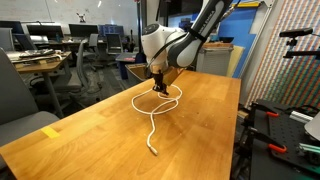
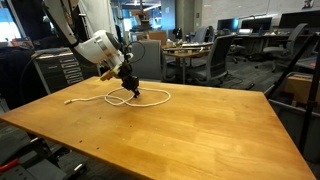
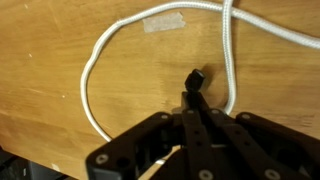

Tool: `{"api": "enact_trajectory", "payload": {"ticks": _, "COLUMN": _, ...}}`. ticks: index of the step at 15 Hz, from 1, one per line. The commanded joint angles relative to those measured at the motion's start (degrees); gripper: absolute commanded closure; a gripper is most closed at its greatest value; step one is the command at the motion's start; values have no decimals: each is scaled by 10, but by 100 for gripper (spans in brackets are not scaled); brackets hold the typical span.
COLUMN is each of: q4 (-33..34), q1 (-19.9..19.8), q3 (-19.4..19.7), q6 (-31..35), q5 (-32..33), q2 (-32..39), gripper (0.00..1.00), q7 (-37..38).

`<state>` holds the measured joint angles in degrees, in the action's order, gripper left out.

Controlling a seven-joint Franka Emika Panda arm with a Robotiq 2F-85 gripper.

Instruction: Tie a loose knot using the cable

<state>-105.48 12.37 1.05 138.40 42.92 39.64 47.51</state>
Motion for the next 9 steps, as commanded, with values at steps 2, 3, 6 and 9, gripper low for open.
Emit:
{"api": "enact_trajectory", "payload": {"ticks": 2, "q4": 73, "q1": 29, "q3": 35, "q6": -15, "q5": -39, "q2": 46, "gripper": 99, "q7": 29}}
{"api": "enact_trajectory", "payload": {"ticks": 3, "q4": 85, "q1": 33, "q3": 42, "q6": -16, "q5": -43, "q2": 54, "gripper": 99, "q7": 40}}
{"api": "enact_trajectory", "payload": {"ticks": 6, "q4": 121, "q1": 43, "q3": 59, "q6": -24, "q5": -62, "q2": 75, "gripper": 99, "q7": 65}}
{"api": "enact_trajectory", "payload": {"ticks": 9, "q4": 152, "q1": 46, "q3": 69, "q6": -40, "q5": -82, "q2": 93, "gripper": 99, "q7": 74}}
